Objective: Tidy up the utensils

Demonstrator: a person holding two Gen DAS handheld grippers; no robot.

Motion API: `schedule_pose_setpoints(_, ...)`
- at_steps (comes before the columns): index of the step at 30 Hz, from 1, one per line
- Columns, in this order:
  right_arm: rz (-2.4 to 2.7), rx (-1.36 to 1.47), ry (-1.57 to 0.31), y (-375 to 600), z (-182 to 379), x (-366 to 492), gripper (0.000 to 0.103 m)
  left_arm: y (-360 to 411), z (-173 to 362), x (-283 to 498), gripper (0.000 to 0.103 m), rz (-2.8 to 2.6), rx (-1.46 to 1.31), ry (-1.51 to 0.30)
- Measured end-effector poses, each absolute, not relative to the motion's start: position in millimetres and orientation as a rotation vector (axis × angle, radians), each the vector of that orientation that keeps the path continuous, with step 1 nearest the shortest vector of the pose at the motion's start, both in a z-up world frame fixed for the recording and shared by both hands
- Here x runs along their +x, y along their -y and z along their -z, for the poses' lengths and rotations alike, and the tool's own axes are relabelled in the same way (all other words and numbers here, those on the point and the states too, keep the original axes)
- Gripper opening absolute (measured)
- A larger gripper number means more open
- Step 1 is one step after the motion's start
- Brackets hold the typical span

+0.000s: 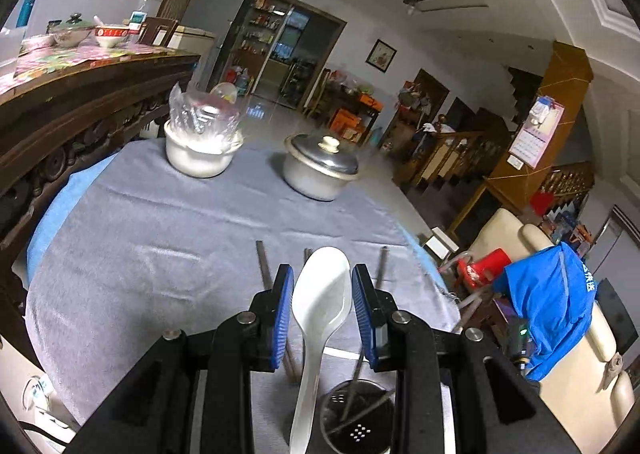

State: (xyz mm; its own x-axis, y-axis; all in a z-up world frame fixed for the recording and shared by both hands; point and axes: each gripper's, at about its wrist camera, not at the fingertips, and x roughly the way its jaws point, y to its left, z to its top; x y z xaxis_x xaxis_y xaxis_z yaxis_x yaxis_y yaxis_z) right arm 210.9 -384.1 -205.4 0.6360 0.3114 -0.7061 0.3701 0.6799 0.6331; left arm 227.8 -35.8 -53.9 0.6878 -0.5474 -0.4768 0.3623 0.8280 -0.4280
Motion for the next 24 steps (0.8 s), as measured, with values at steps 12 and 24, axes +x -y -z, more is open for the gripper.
schedule_pose_setpoints(12, 0.097, 0.979, -0.905, 388, 247, 230, 0.014, 49, 47, 222, 0.031, 0.584, -0.361, -0.596)
schedule_pose_setpoints(24, 0.145, 0.754, -0.790, 390, 212, 213, 0.005, 67, 61, 216, 0.031, 0.585, -0.381, -0.572)
